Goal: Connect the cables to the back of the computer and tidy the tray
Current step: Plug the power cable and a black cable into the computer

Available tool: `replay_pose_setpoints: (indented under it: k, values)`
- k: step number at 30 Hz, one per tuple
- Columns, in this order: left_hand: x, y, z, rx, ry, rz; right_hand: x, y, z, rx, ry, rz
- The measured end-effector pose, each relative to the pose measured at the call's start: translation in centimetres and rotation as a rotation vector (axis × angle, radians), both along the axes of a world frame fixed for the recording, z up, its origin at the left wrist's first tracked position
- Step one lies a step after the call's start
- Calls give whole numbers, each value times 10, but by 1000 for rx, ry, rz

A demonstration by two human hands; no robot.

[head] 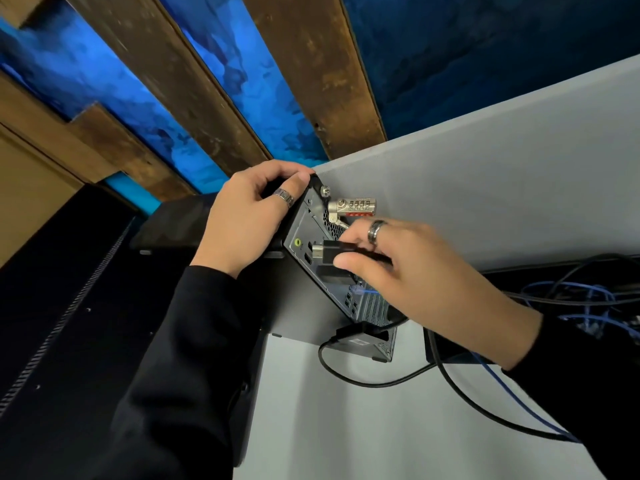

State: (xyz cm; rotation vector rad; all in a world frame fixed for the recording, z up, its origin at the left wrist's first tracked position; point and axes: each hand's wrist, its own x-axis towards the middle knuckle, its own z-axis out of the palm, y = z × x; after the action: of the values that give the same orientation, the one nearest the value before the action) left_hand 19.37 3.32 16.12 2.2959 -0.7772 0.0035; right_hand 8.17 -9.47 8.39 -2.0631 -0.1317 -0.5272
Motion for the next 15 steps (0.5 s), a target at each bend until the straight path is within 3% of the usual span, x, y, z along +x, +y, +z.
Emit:
replay_pose_setpoints:
  k: [6, 15]
  values:
    - [2, 0, -1, 8, -35, -3, 7, 14, -5, -222, -76, -163]
    - [5, -1, -4, 24, -83, 13, 6, 23, -3, -263, -92, -184]
